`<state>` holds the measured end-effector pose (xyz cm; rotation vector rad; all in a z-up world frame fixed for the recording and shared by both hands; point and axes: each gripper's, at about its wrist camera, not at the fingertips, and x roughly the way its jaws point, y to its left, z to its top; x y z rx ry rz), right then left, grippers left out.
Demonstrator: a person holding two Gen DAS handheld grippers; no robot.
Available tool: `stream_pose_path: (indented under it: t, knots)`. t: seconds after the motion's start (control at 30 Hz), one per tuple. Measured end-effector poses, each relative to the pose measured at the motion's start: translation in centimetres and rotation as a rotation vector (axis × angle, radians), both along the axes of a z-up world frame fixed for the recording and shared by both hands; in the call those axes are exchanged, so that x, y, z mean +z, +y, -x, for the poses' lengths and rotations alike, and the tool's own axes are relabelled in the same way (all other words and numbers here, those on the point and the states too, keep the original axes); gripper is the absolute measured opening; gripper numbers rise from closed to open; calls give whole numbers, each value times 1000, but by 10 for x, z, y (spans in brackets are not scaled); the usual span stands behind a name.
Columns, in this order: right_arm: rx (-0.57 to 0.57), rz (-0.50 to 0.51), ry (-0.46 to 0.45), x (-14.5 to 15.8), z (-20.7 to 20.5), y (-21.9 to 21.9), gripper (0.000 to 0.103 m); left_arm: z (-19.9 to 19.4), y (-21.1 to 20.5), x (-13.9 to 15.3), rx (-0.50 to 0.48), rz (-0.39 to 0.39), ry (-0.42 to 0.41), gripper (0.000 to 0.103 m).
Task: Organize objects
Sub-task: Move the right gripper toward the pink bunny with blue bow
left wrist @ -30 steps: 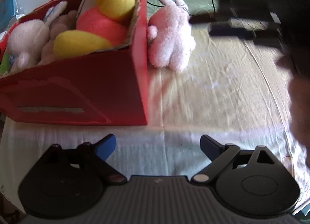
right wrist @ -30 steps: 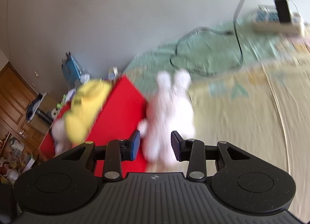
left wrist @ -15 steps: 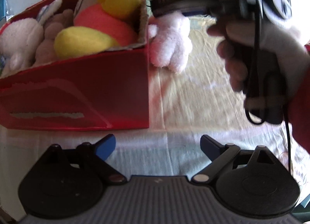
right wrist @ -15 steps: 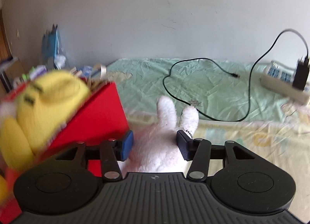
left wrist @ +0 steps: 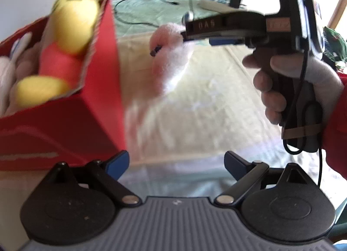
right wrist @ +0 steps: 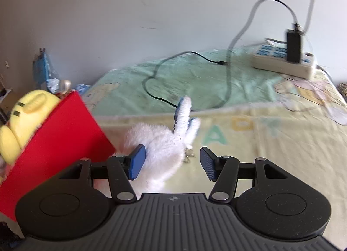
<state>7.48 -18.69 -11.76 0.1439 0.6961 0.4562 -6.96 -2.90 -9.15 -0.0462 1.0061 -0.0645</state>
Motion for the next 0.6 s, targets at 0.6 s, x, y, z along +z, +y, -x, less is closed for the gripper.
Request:
stream_pose_path:
  t: [0.6]
  knots:
    - [-103,-267,143,-12,11,-81,51,-59,-44,4,-74,-34,-48,89]
